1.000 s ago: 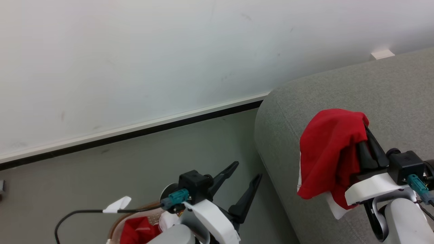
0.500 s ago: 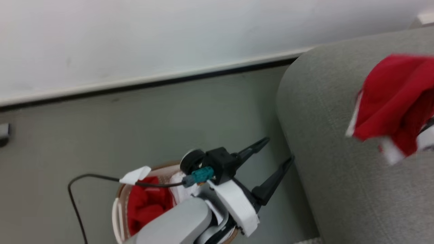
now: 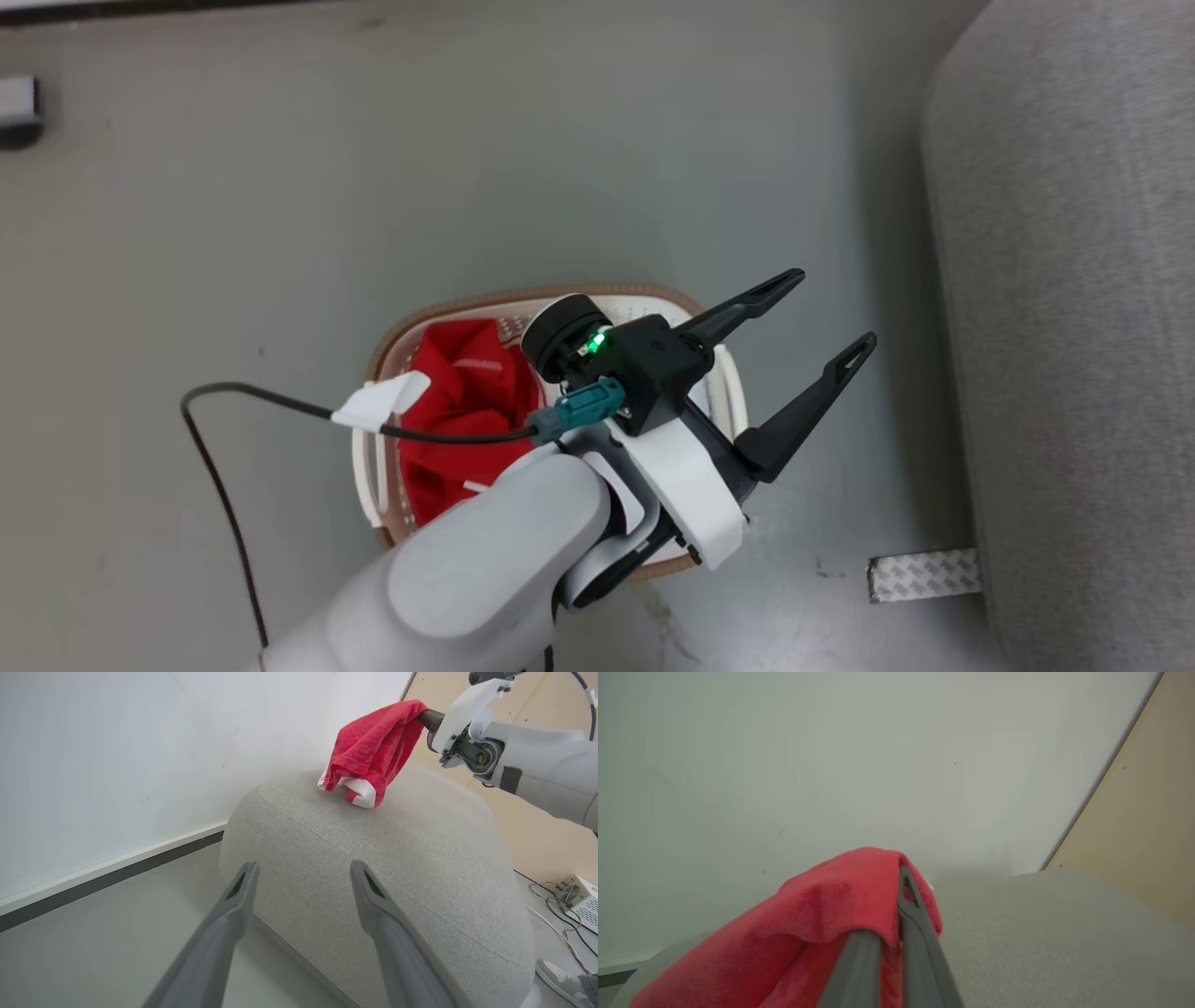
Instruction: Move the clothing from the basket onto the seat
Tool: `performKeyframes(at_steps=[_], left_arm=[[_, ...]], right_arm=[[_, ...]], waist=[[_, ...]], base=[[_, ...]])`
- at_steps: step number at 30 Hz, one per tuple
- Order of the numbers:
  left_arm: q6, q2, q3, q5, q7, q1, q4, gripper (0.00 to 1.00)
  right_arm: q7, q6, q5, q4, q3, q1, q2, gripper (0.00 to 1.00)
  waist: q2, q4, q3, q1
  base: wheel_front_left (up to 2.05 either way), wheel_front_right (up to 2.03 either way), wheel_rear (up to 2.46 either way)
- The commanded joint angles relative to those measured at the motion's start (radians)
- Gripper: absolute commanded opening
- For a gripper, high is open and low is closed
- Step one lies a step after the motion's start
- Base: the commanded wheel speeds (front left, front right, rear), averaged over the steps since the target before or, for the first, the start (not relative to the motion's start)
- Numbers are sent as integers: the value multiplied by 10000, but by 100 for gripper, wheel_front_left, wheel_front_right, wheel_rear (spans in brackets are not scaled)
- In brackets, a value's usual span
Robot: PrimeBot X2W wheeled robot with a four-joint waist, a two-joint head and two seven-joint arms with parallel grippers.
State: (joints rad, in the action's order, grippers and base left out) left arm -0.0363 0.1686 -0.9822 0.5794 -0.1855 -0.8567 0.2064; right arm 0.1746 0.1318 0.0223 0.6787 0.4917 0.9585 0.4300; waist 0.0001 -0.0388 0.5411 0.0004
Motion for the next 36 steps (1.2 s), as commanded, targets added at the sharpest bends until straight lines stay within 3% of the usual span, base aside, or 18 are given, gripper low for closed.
performKeyframes(at_steps=[1, 3, 5, 6, 7, 8, 12, 20, 29, 36], left_arm=[[-45, -20, 2, -49, -54, -96, 68, 100], [-31, -6, -5, 13, -81, -8, 145, 100], [5, 29, -2, 77, -109, 109, 215, 100], [8, 52, 0, 108, -131, 167, 258, 100], [20, 87, 7, 132, -154, 228, 292, 100], [26, 124, 26, 179, -165, 269, 318, 100], [145, 355, 186, 374, -247, 539, 430, 100], [513, 834, 717, 665, -621, 1511, 687, 100], [1075, 1074, 1914, 577, -799, 3222, 839, 100], [1102, 1030, 3362, -263, -789, 4921, 619, 100]], right_arm=[[158, -23, 364, 345, 534, -188, -84, 0], [299, -23, 736, 795, 1106, -514, -347, 2], [473, -23, 1093, 1176, 1587, -843, -600, 35], [575, -23, 1176, 1303, 1807, -961, -737, 35], [665, -23, 1295, 1408, 1954, -1081, -911, 92], [758, -23, 1364, 1495, 2030, -1211, -1120, 100], [909, -23, 1487, 1322, 1809, -1788, -1786, 100], [909, -23, 882, -948, 499, -3599, -2681, 100], [895, -23, 150, -2949, -1315, -5829, -3363, 100], [894, -23, -383, -3784, -2415, -7182, -3661, 100]], waist=[[-1, 333, 473, -4], [-1, 273, 466, -4], [-1, 178, 391, -4], [-1, 129, 338, -4], [-1, 72, 273, -4], [-1, 16, 197, -4], [-1, -266, -257, -4], [-1, -433, -1793, -4], [-1, 77, -3668, -4], [-1, 616, -4690, -4]], base=[[0, 0, 0], [0, 0, 0], [0, 0, 0], [0, 0, 0], [0, 0, 0], [0, 0, 0], [0, 0, 0], [0, 0, 0], [0, 0, 0], [0, 0, 0]])
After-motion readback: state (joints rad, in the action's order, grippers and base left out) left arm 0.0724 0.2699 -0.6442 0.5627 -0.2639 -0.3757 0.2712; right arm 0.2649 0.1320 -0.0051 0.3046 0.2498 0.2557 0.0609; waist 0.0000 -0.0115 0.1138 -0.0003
